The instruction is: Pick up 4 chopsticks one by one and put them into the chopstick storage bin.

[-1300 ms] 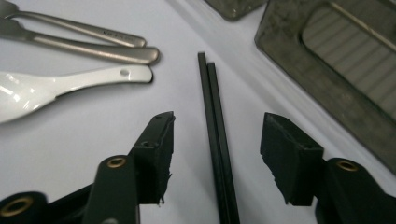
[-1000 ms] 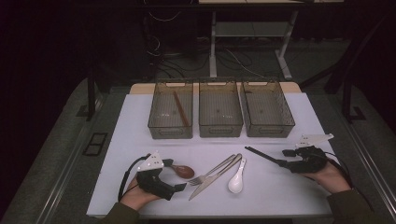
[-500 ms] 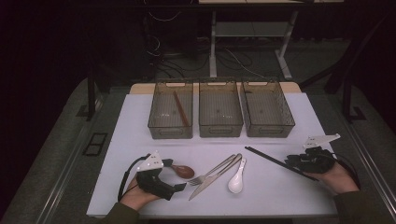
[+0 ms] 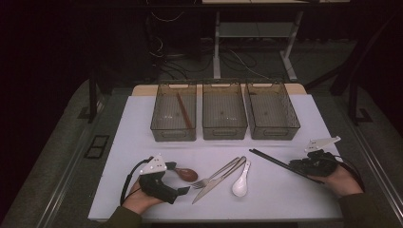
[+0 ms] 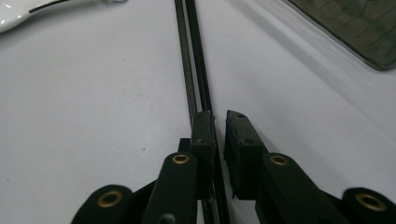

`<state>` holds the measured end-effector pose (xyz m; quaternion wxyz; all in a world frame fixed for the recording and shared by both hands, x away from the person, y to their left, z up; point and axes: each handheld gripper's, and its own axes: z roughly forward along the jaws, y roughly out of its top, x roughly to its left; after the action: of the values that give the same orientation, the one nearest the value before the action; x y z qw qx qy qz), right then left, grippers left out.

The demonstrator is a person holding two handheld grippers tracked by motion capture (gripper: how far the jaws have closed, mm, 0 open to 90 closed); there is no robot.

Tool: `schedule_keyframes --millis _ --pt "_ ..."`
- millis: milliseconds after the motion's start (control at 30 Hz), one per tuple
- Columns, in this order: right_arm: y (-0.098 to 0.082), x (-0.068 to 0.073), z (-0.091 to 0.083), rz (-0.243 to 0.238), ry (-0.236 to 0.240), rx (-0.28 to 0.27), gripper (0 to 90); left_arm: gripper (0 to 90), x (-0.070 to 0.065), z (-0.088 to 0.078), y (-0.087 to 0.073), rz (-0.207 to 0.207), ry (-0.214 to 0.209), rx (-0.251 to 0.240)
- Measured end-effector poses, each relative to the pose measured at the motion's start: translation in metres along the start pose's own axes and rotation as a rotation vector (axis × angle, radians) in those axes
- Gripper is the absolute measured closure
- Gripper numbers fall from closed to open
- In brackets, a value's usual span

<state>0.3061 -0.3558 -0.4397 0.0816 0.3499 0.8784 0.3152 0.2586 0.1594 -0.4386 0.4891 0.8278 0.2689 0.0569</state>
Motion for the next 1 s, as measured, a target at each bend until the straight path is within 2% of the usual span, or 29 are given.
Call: schedule_keyframes --millis 267,400,567,1000 --pt "0.0006 -0.0047 0.0035 0.009 0.006 0.006 83.5 0.0 -0.0001 0.0003 0.0001 0.001 -0.001 0.001" --pt "0.0020 -0.0034 0.0043 -0.008 -0.002 0.019 83.4 0.0 -0.0001 0.0007 0.0002 0.004 -0.002 0.004" --pt "0.0041 0.0015 0.0052 -0.078 -0.034 0.037 82.9 0.0 -0.0009 0.0010 0.0006 0.005 -0.004 0.009" --pt "0.0034 -0.0037 0.0045 -0.040 -0.001 0.027 85.2 0.0 -0.0009 0.0016 0.0007 0.007 -0.006 0.010"
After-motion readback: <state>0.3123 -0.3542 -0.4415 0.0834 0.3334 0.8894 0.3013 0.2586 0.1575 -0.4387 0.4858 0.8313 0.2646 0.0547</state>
